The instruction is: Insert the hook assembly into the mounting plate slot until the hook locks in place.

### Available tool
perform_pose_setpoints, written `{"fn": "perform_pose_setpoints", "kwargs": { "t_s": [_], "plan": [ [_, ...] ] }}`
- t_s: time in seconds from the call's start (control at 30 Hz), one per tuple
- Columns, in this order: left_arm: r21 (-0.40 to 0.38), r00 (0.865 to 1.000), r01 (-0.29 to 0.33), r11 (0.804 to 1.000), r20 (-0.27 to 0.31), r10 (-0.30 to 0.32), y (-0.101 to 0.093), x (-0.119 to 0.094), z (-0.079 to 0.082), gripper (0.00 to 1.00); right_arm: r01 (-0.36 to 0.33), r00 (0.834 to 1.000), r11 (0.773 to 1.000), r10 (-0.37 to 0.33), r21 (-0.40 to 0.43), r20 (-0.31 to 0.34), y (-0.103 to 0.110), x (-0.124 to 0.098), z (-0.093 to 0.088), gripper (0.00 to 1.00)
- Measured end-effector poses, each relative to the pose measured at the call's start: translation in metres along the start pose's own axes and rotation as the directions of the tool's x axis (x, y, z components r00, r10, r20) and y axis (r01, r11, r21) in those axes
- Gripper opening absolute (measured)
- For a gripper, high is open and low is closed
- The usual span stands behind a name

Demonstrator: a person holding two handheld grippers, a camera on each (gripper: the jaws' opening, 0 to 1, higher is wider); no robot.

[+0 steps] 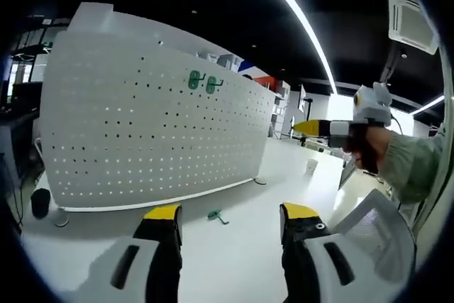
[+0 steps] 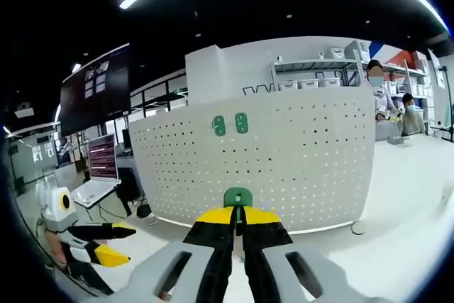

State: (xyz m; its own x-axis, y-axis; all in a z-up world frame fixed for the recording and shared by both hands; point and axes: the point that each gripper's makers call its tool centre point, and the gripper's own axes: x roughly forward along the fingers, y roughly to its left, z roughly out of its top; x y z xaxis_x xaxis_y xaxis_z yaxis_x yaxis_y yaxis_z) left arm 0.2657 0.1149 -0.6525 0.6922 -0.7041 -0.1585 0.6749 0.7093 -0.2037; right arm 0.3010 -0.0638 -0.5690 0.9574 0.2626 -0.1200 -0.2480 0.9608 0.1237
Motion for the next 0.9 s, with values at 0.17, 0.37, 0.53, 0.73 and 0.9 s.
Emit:
{"fn": "perform_pose_setpoints", "kwargs": {
  "t_s": [0.17,0.37,0.53,0.73,0.9],
  "plan": [
    [0.012,1.0,-0.019,1.0,-0.014,0.019,0.003,-0.005,-0.005,0.57,0.012,1.0,1.0,-0.012,-0.014,0.021,-0.007,0.009,0.011,0.01],
    [0.029,0.999,-0.033,0.999,-0.038,0.034,0.005,-0.007,-0.012,0.57,0.021,0.999,1.0,-0.02,-0.023,0.048,-0.014,0.023,0.024,0.01],
    [0.044,0.998,-0.037,0.998,-0.048,0.039,0.005,-0.006,-0.014,0.57,0.021,0.998,0.999,-0.02,-0.026,0.061,-0.016,0.033,0.03,0.01],
    [0.071,0.997,-0.038,0.997,-0.061,0.043,0.003,-0.006,-0.017,0.57,0.025,0.997,0.999,-0.023,-0.031,0.069,-0.02,0.043,0.035,0.01],
    [0.094,0.997,-0.037,0.995,-0.067,0.044,0.001,-0.006,-0.018,0.56,0.029,0.996,0.999,-0.026,-0.036,0.08,-0.025,0.054,0.041,0.01]
  ]
}}
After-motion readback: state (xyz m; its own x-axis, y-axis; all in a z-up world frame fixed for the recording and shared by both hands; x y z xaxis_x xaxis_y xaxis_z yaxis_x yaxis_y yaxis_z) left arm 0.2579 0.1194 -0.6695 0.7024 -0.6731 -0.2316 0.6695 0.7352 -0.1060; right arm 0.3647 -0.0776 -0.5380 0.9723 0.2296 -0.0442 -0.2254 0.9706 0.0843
